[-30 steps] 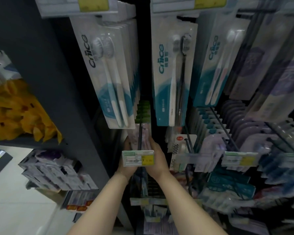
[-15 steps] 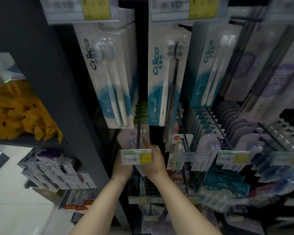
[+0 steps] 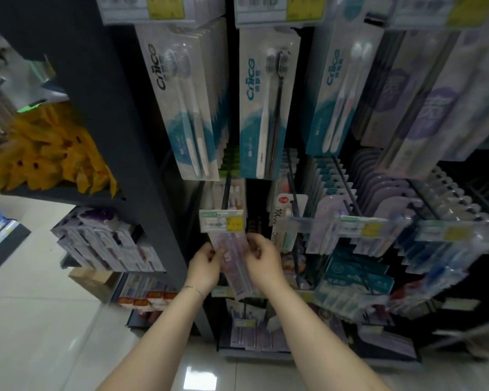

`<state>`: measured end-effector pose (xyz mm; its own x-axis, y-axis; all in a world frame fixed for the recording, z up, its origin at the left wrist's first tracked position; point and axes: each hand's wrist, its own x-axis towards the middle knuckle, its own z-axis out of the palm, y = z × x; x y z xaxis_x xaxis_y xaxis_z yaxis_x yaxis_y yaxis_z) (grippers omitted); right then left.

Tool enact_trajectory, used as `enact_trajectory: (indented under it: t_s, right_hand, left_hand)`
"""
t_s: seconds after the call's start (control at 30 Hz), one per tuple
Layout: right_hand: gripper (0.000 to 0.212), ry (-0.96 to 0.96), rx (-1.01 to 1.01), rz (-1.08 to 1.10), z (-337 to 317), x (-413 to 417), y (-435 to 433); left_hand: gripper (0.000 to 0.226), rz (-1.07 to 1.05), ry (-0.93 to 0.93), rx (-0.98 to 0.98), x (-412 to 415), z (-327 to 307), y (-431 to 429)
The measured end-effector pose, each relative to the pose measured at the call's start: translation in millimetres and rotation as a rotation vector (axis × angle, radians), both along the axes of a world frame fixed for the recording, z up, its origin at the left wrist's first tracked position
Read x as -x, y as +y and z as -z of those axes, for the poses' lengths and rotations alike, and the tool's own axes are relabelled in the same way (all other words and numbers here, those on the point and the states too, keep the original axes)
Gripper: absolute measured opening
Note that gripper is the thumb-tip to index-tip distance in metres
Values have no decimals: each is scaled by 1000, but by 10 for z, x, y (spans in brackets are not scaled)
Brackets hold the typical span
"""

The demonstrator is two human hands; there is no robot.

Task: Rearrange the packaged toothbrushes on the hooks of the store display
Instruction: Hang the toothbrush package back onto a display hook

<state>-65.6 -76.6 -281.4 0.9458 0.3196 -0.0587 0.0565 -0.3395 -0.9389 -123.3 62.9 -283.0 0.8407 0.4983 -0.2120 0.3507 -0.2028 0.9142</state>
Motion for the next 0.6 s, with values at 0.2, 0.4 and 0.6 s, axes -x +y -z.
enact_trajectory:
  t_s: [0.2, 0.4, 0.6]
  right_hand:
    - [23, 2, -6, 20, 22, 192, -298]
    - [22, 8, -32, 97, 6, 216, -623]
    - [14, -44, -21, 164, -101, 134, -1038]
  left_hand:
    - [9, 26, 17, -37, 170, 13, -247]
    - [8, 44, -11, -19, 160, -1, -614]
    - [16, 151, -73, -29, 55, -2, -1036]
